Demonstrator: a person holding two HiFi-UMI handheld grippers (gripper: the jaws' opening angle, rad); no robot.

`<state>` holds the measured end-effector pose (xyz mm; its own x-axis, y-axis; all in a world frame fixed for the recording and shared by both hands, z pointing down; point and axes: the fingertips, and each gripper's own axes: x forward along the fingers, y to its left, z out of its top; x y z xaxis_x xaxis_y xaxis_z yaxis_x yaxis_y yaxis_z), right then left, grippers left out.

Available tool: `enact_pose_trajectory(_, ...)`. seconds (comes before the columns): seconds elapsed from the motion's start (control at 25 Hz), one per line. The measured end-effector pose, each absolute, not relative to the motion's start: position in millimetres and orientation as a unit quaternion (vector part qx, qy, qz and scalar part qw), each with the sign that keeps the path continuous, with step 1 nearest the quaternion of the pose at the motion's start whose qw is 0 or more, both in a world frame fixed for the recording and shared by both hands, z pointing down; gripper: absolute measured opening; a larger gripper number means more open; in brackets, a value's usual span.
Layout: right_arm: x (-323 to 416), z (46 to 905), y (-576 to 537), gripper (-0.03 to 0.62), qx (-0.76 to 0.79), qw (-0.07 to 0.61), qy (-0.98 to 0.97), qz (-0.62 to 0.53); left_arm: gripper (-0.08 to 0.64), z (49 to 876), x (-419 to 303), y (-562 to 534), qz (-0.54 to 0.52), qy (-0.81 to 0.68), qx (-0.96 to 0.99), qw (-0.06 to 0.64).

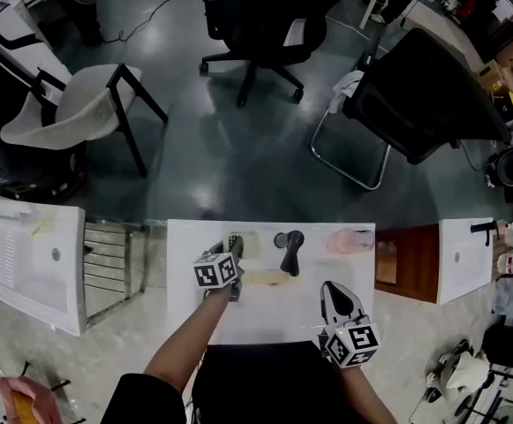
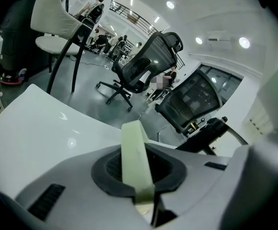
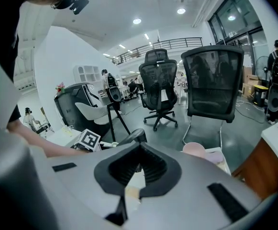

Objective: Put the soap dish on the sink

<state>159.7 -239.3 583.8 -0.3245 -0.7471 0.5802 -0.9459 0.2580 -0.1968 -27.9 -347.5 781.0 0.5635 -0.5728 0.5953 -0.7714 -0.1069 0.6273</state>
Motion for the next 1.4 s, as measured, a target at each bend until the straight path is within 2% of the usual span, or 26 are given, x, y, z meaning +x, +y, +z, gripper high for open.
enact_pose_trajectory(0.68, 158.9, 588.1, -234.2, -0.002, 0.545, 0.192, -0.773, 0.260, 0.228, 791.1, -48.6, -349.4, 0.171, -0.498, 0.732, 0.434)
enact_pose_trajectory(1.4, 162.9, 579.0, -231.3, -0.002, 0.537, 0.177, -0.783, 0.259, 0.250, 775.1, -74.3, -347.7, 0.168, -0.535, 0.716, 0.416)
